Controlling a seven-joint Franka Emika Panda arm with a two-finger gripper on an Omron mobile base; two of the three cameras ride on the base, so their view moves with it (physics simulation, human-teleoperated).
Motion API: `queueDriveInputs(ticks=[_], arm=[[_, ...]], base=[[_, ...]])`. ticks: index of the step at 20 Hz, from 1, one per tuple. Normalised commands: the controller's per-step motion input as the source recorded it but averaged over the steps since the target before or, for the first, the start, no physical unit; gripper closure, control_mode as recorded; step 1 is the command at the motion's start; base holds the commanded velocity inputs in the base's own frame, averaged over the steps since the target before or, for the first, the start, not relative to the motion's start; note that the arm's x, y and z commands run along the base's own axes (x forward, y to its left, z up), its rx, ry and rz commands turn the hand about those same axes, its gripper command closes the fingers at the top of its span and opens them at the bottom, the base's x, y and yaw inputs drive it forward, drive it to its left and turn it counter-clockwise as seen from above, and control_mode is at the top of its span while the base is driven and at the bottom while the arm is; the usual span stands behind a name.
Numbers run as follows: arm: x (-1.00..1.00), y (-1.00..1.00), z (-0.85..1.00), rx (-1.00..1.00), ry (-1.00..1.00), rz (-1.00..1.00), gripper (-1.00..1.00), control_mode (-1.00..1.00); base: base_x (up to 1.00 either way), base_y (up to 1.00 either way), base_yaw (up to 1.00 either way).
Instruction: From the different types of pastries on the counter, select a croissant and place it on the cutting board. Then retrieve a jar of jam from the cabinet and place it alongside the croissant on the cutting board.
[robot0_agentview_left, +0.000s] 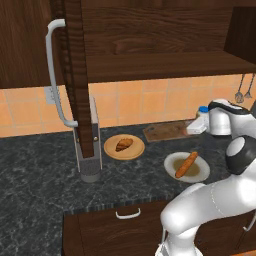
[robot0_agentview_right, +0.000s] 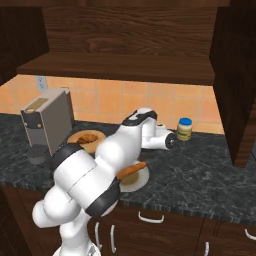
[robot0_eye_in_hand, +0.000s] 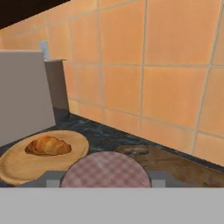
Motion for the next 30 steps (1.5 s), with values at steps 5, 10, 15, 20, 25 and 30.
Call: queueDriveInputs(ticks=[5, 10, 15, 20, 25, 30], arm=[[0.02, 0.25, -0.09, 0.03, 0.22, -0.03, 1.0, -1.0], [0.36, 0.05, 0.0, 0.11, 0.07, -0.01, 1.0, -1.0], [0.25, 0.09, -0.06, 0.0, -0.06, 0.0, 1.0, -1.0], [0.21, 0.0, -0.11, -0.04, -0.08, 0.0, 1.0, -1.0], [0.16, 0.0, -0.19, -0.13, -0.09, 0.0, 1.0, -1.0], [0.34, 0.0, -0.11, -0.15, -0.02, 0.0, 1.0, -1.0]], base=[[0.0, 0.0, 0.0], [0.0, 0.0, 0.0], [0.0, 0.0, 0.0], [0.0, 0.0, 0.0], [0.0, 0.0, 0.0], [0.0, 0.0, 0.0]])
